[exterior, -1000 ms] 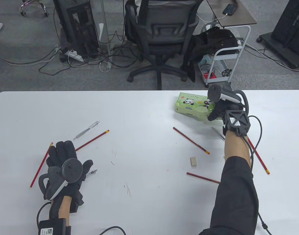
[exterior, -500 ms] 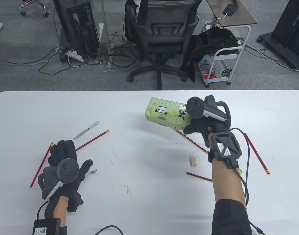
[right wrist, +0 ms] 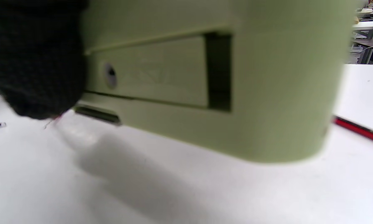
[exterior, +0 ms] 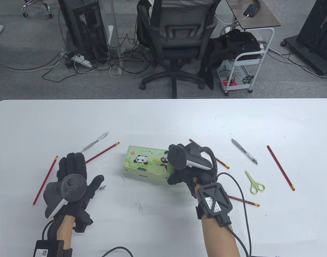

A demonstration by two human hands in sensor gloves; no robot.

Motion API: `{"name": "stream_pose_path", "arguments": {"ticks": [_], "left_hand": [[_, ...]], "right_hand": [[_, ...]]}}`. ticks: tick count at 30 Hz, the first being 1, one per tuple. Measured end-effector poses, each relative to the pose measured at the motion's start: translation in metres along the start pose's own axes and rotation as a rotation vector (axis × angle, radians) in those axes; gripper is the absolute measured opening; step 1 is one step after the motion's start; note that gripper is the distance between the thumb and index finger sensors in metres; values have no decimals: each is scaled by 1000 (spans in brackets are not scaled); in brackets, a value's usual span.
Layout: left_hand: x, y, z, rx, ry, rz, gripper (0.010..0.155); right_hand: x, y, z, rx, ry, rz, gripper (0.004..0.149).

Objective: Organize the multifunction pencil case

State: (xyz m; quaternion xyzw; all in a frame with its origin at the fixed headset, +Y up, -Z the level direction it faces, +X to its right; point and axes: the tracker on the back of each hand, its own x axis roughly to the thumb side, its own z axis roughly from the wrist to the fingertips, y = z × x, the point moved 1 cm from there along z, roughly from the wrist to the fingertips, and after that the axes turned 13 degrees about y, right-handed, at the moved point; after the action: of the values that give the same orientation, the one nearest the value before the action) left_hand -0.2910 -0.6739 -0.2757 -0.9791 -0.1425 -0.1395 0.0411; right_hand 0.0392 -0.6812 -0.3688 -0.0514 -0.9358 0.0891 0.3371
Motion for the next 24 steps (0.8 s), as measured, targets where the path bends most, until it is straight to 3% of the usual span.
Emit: {"name": "stream_pose_path", "arguments": {"ticks": [4,9,16,18,21,24], "left_hand": [[3,0,-1,-3,7,2,97],[7,0,-2,-2,12,12,97],[10,2,-1,-15,12,34,97],[10,4,-1,-25,11,40,97],[10,5,-1,-29,11,38,97],[12,9,0,-45,18,41,97]], "right_hand": [[1,-20,11,58,4,-21,117],[-2,-30,22,48,20,-24,116],[0,-46,41,121,44,-50,116],[0,-47,43,121,44,-60,115],[1,-46,42,224,23,-58,112],[-1,-40,33,231,-9,-44,112]]}}
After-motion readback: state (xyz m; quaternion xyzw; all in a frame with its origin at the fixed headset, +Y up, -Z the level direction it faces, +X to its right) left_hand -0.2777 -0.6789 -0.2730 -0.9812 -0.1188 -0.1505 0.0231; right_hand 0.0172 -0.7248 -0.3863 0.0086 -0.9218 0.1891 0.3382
